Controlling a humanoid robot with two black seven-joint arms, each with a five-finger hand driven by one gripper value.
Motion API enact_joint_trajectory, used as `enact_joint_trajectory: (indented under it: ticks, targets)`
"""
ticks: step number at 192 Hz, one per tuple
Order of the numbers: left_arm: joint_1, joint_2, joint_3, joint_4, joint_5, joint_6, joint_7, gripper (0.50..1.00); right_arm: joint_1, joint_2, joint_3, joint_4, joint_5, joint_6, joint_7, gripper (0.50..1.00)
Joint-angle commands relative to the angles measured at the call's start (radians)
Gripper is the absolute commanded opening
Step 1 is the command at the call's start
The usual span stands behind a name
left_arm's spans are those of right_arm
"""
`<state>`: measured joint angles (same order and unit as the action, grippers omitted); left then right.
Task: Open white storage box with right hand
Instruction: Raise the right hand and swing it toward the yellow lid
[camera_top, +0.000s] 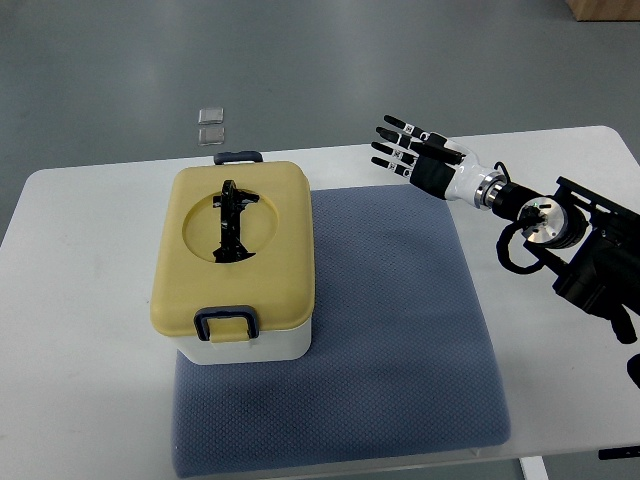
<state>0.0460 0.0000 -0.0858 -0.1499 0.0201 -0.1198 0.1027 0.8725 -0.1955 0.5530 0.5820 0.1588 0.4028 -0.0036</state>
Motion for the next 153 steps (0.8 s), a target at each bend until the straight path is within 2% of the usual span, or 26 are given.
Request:
enact_joint_trajectory:
  ticks: [1,46,71,107,127,153]
  targets:
    - [0.0,0.0,-0.002,0.001,0.0,0.0,0.0,1.0,0.0,-0.001,-0.001,-0.001,-0.039,-0.012,-0.001,0.932]
    - [0.0,0.0,0.0,0.001,0.0,0.0,0.0,1.0,0.036,-0.033,0.001,-0.002,-0.105,0.001,0.007,0.932]
    - [0.0,0.0,0.0,0.001,0.0,0.0,0.0,1.0,0.06,-0.038,0.007,-0.001,-0.162,-0.004,0.059,0.93]
    - [0.0,0.0,0.0,0.001,0.0,0.0,0.0,1.0,0.08,-0.038,-0.001,0.002,-0.179,0.001,0.06,0.93]
    - [0.0,0.0,0.0,0.001,0.0,0.0,0.0,1.0,0.092,-0.047,0.001,0.001,-0.303,0.005,0.071,0.928]
    - [0.0,0.0,0.0,0.001,0.0,0.0,0.0,1.0,0.106,-0.099,0.008,0.038,-0.502,0.028,0.14,0.928]
